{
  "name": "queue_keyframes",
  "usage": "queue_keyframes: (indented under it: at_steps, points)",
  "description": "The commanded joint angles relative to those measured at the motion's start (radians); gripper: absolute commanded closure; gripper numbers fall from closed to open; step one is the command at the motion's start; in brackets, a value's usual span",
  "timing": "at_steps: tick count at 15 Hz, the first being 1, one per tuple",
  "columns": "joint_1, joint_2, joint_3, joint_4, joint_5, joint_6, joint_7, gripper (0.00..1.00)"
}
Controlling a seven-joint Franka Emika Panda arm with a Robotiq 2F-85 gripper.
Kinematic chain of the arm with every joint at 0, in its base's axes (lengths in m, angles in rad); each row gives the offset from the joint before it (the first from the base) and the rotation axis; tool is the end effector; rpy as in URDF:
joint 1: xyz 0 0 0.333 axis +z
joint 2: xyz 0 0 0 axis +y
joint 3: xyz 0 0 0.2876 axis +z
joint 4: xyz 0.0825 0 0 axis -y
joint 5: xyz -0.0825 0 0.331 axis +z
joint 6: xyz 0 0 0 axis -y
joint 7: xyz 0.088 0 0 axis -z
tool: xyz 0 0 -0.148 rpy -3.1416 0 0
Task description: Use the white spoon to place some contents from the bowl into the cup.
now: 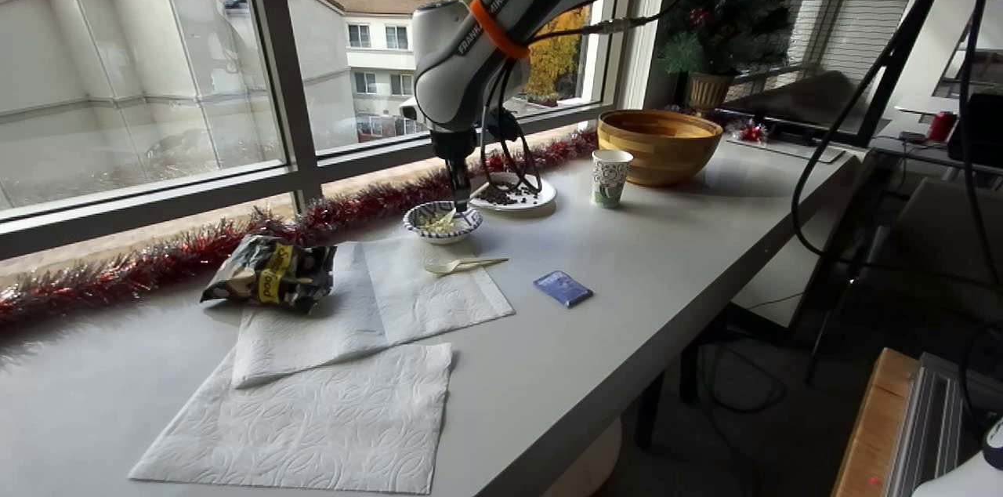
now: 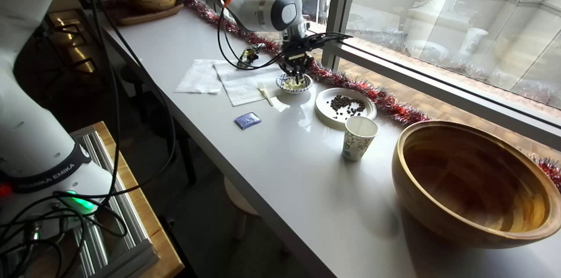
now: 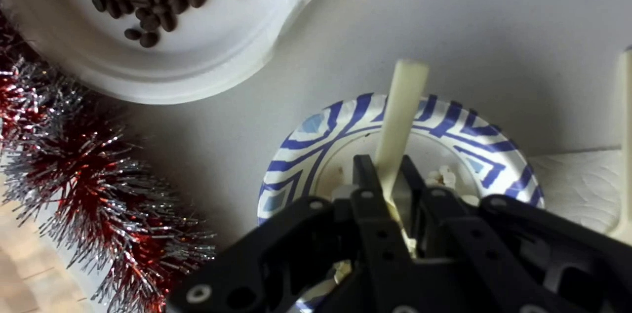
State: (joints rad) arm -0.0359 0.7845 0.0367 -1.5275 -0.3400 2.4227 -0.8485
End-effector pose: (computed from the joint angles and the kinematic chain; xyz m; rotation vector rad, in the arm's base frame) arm 0.6664 -0.0131 0.1796 2.4882 1.4938 0.0211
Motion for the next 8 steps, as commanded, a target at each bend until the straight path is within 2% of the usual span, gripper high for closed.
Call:
queue_keyframes:
  at_steps: [1, 8]
  points:
    - [-0.043, 0.029, 0.041, 0.005, 0.075, 0.063, -0.005, 0.97]
    - [-0.11, 0.048, 0.097, -0.016, 0.165, 0.144, -0.038, 0.97]
